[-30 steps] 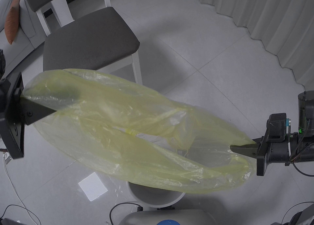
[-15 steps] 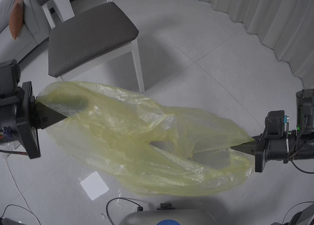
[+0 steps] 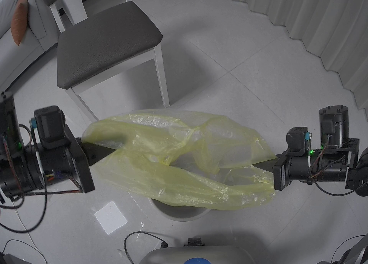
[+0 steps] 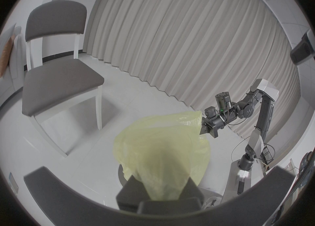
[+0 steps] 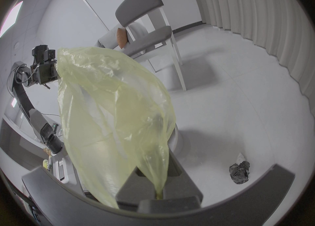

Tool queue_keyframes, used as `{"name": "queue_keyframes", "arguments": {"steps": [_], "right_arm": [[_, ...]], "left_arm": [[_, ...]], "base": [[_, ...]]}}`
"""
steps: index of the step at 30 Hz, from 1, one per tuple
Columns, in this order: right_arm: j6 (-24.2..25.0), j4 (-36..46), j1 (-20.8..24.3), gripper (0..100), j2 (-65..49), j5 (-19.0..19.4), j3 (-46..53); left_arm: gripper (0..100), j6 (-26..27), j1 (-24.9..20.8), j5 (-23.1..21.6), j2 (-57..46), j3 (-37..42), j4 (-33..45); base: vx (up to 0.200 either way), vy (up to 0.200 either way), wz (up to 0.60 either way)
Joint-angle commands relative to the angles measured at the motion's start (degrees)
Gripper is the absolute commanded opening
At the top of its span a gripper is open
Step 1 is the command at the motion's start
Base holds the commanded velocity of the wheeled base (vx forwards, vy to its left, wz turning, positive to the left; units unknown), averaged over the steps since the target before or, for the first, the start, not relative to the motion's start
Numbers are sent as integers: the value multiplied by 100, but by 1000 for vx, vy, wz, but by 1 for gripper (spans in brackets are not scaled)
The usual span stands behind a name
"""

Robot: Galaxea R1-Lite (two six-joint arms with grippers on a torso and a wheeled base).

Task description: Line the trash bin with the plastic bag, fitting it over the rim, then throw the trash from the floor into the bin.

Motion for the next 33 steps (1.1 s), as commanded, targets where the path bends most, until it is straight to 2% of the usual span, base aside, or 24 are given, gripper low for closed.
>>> {"name": "queue_keyframes", "arguments": {"steps": [1, 7, 16, 22, 26, 29, 33], "right_arm": [[27, -137, -8, 0, 579, 10, 17], [19, -251, 10, 0, 720, 10, 114], [19, -278, 1, 0, 861, 10, 210], [27, -1042, -104, 0, 1696, 37, 87], [27, -1464, -175, 0, 2118, 98, 26], [27, -1640, -254, 0, 2416, 239, -71], [27, -1657, -333, 0, 2522, 415, -97]], "left_arm": [[0, -70, -18, 5, 622, 670, -504], [0, -378, -132, 40, 939, 1021, -1208], [0, -413, -132, 67, 1062, 1127, -1208], [0, -440, 167, 93, 1782, 1118, -1375], [0, -475, 184, 102, 2275, 1144, -1937], [0, -712, 158, 102, 2951, 1206, -3097], [0, -738, 132, 172, 3435, 1267, -3879]], "base": [[0, 0, 0], [0, 0, 0], [0, 0, 0], [0, 0, 0], [0, 0, 0], [0, 0, 0], [0, 0, 0]]}}
